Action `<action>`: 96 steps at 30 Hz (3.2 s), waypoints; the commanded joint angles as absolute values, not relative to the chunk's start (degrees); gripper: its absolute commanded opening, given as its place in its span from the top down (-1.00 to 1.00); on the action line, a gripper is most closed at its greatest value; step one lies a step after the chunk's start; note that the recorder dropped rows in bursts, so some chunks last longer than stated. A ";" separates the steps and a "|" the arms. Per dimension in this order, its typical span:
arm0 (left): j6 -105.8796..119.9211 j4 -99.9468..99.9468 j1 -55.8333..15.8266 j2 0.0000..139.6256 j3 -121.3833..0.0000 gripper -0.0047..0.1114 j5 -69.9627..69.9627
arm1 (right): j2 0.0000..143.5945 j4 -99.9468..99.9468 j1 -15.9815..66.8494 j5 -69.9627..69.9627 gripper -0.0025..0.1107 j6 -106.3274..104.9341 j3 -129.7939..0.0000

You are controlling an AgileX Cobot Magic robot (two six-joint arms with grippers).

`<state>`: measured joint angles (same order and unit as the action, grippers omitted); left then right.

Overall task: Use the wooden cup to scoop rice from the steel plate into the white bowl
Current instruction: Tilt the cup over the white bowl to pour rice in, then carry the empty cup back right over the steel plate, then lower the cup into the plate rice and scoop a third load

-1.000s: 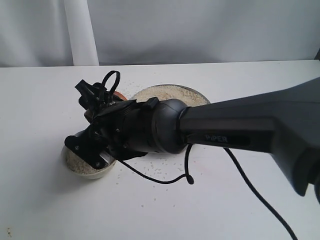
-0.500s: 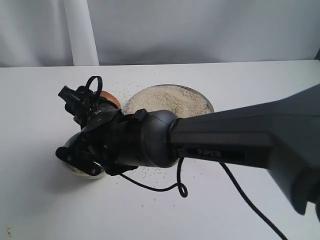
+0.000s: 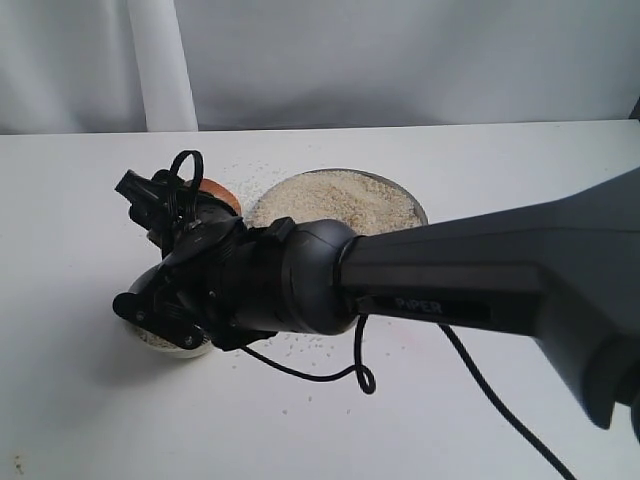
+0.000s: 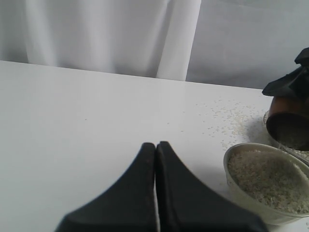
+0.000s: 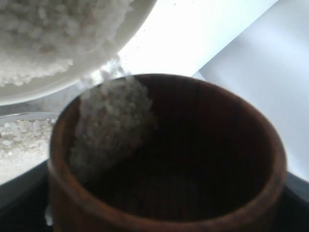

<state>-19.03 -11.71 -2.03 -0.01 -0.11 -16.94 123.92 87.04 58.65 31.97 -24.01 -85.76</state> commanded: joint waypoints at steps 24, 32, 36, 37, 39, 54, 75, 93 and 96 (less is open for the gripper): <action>-19.28 -11.41 -2.33 0.00 0.00 0.92 -16.45 | 123.49 91.41 61.87 38.30 0.96 -23.99 -86.12; -19.28 -11.41 -2.33 0.00 0.00 0.92 -16.45 | 123.49 94.65 61.47 37.54 0.96 -23.77 -86.12; -19.28 -11.41 -2.33 0.00 0.00 0.92 -16.45 | 123.49 94.89 59.79 37.75 0.96 -23.40 -86.12; -19.28 -11.41 -2.33 0.00 0.00 0.92 -16.45 | 123.49 94.77 59.25 37.78 0.96 -23.25 -86.12; -19.28 -11.41 -2.33 0.00 0.00 0.92 -16.45 | 123.49 93.65 58.53 37.78 0.96 -22.83 -86.12; -19.28 -11.41 -2.33 0.00 0.00 0.92 -16.45 | 123.49 87.44 58.16 36.11 0.96 -20.00 -86.12; -19.28 -11.41 -2.33 0.00 0.00 0.92 -16.45 | 113.11 48.10 40.24 34.21 0.96 -20.46 -86.12; -19.28 -11.41 -2.33 0.00 0.00 0.92 -16.45 | 128.26 70.90 34.06 42.91 0.96 -25.09 -86.12; -19.28 -11.41 -2.33 0.00 0.00 0.92 -16.45 | 129.79 71.53 34.28 43.85 0.96 -25.09 -87.53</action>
